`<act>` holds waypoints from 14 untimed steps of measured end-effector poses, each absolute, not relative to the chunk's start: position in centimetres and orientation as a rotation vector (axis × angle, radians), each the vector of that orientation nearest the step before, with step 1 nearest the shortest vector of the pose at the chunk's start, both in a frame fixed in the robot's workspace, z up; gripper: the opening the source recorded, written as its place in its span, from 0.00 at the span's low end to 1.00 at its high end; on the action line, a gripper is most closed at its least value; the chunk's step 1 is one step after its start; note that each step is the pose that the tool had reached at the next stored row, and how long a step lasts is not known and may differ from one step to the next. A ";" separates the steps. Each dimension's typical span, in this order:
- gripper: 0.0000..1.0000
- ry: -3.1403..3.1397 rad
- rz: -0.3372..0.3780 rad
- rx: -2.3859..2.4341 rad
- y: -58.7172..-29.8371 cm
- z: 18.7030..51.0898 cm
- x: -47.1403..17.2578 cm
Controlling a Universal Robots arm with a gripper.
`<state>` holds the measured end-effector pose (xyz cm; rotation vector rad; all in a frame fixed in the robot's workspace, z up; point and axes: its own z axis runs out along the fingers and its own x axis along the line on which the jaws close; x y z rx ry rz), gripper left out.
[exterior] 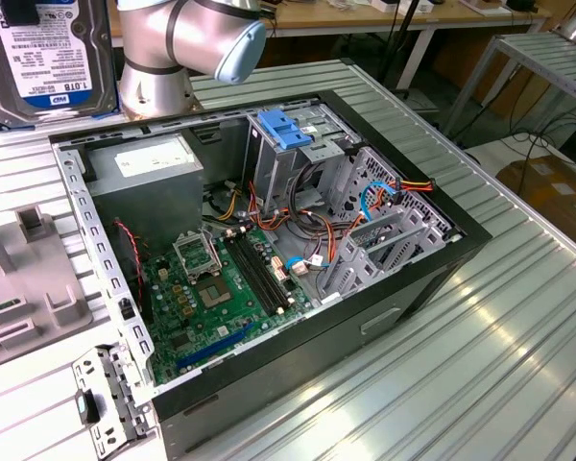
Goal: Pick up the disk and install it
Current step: 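Pick up the disk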
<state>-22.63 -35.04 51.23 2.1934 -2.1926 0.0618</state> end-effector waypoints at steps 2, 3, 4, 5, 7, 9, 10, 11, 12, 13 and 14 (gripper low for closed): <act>0.36 -2.192 0.062 2.193 -35.1 51.2 -22.3; 0.36 -2.192 0.061 2.193 -35.1 51.2 -22.1; 0.36 -2.192 0.061 2.193 -35.1 51.1 -22.0; 0.36 -2.192 0.061 2.193 -35.1 51.1 -21.7; 0.36 -2.192 0.061 2.193 -35.2 51.0 -21.1; 0.36 -2.192 0.061 2.193 -35.2 51.0 -20.7; 0.36 -2.192 0.060 2.193 -35.2 51.0 -20.5; 0.36 -2.192 0.060 2.193 -35.2 50.9 -20.3; 0.36 -2.192 0.060 2.193 -35.3 50.9 -20.2; 0.36 -2.192 0.060 2.193 -35.3 50.9 -19.9; 0.36 -2.192 0.060 2.193 -35.3 50.8 -19.7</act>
